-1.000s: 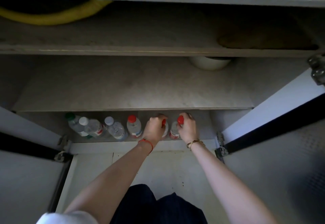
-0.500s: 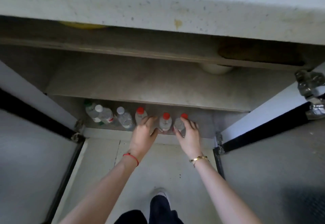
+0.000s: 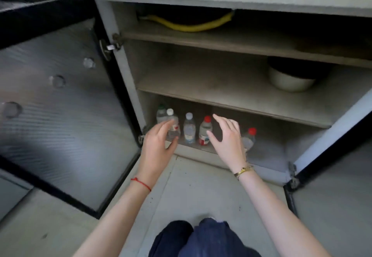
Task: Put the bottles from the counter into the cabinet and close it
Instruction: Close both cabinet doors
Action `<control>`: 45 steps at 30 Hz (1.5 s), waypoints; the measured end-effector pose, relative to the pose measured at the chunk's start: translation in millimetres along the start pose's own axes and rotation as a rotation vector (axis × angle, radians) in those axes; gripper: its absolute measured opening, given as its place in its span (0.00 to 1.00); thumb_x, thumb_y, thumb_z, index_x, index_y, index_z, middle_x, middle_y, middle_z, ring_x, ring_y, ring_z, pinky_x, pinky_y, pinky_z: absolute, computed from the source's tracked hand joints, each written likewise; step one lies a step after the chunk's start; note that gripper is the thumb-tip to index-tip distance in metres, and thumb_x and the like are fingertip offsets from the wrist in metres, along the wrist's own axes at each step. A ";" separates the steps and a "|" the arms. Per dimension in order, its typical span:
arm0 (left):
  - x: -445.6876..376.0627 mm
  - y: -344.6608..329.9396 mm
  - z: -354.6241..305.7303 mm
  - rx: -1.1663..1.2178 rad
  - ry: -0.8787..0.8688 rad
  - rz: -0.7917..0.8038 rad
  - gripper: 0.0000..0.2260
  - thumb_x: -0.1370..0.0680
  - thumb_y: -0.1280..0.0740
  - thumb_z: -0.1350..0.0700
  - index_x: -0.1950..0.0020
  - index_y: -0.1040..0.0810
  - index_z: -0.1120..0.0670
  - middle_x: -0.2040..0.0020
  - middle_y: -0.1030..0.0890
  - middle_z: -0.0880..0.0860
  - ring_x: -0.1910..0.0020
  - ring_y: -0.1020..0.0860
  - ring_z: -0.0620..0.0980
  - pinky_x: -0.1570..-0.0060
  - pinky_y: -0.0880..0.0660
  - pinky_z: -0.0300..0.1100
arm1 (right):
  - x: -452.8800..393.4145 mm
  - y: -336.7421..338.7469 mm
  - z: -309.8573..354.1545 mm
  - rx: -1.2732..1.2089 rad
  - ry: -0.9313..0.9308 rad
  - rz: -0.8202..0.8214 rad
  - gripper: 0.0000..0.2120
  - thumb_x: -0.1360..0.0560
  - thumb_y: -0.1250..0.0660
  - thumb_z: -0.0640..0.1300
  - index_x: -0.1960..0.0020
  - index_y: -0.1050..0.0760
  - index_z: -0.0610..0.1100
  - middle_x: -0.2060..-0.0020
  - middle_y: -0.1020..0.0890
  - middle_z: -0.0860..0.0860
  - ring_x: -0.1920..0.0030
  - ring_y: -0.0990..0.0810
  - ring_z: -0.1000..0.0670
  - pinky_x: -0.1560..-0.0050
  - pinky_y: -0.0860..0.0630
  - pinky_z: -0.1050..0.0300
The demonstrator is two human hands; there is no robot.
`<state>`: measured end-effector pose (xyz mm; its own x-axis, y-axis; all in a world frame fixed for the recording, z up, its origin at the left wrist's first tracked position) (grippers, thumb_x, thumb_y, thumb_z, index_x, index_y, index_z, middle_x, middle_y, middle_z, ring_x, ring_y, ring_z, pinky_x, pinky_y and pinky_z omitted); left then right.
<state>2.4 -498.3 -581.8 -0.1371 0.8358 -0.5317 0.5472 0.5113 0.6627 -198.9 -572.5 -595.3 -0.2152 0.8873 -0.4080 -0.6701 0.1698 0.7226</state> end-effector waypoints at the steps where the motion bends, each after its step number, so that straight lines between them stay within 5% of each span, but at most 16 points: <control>1: 6.7 21.4 0.2 -0.016 0.009 -0.037 0.21 0.26 0.29 0.59 0.34 0.25 0.54 0.37 0.21 0.51 0.38 0.23 0.50 0.37 0.26 0.46 | 0.1 2.6 19.9 -0.019 0.034 -0.007 0.24 0.24 0.35 0.51 0.29 0.31 0.47 0.36 0.25 0.52 0.32 0.35 0.50 0.31 0.35 0.53; 9: 55.4 180.9 6.4 -0.191 0.103 -0.314 0.22 0.26 0.29 0.60 0.32 0.26 0.55 0.37 0.21 0.53 0.36 0.25 0.50 0.35 0.33 0.38 | -1.0 25.9 186.0 -0.174 0.379 -0.075 0.23 0.23 0.35 0.52 0.30 0.31 0.47 0.35 0.25 0.52 0.32 0.34 0.52 0.31 0.36 0.59; 13: 78.3 236.8 13.6 -0.265 0.163 -0.444 0.22 0.25 0.29 0.59 0.32 0.27 0.54 0.37 0.21 0.51 0.36 0.26 0.50 0.33 0.31 0.43 | -3.0 22.9 258.2 -0.253 0.515 -0.076 0.23 0.23 0.36 0.52 0.30 0.31 0.45 0.37 0.24 0.52 0.34 0.32 0.52 0.31 0.34 0.57; 18: 102.9 309.4 33.7 -0.262 0.327 -0.815 0.26 0.28 0.27 0.57 0.33 0.31 0.57 0.40 0.28 0.56 0.41 0.29 0.54 0.38 0.32 0.42 | -4.5 15.9 326.2 -0.291 0.647 -0.075 0.23 0.23 0.34 0.51 0.31 0.30 0.43 0.37 0.23 0.50 0.36 0.30 0.50 0.32 0.34 0.57; 22: 93.1 326.6 71.4 -0.264 0.446 -0.750 0.36 0.28 0.26 0.54 0.25 0.41 0.58 0.33 0.32 0.59 0.36 0.30 0.58 0.33 0.31 0.52 | -1.4 6.0 364.3 -0.271 0.704 -0.058 0.24 0.24 0.35 0.52 0.31 0.30 0.44 0.36 0.23 0.51 0.36 0.29 0.48 0.32 0.34 0.56; 27: 90.5 319.3 95.7 -0.199 0.507 -0.636 0.39 0.26 0.27 0.54 0.22 0.45 0.59 0.31 0.31 0.59 0.32 0.32 0.58 0.33 0.33 0.53 | 4.6 -5.5 408.5 -0.237 0.757 -0.051 0.26 0.24 0.35 0.52 0.29 0.32 0.44 0.34 0.24 0.50 0.35 0.30 0.47 0.34 0.30 0.51; 40: 97.5 301.9 101.3 -0.112 0.385 -0.536 0.34 0.26 0.27 0.58 0.24 0.39 0.60 0.29 0.29 0.58 0.30 0.32 0.56 0.32 0.39 0.40 | 20.3 -37.3 489.7 -0.116 0.885 -0.046 0.29 0.25 0.35 0.51 0.26 0.36 0.47 0.29 0.30 0.50 0.35 0.32 0.45 0.34 0.30 0.47; 45: 105.8 290.4 85.3 -0.085 0.274 -0.536 0.33 0.26 0.29 0.58 0.24 0.39 0.57 0.30 0.29 0.55 0.30 0.32 0.52 0.29 0.35 0.44 | 27.0 -21.3 474.9 -0.139 0.903 -0.137 0.26 0.24 0.35 0.51 0.28 0.34 0.47 0.32 0.28 0.51 0.35 0.31 0.47 0.34 0.31 0.49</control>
<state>217.3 -278.4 -490.6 -0.5893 0.4724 -0.6554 0.2762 0.8802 0.3860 146.9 -348.5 -356.6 -0.5613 0.1819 -0.8074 -0.7972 0.1432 0.5865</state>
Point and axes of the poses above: each hand's wrist, its own x-axis away from the middle knuckle, its own y-axis out of the back of the hand, z = x × y, the point moved 8 cm from there along -x, towards the middle knuckle
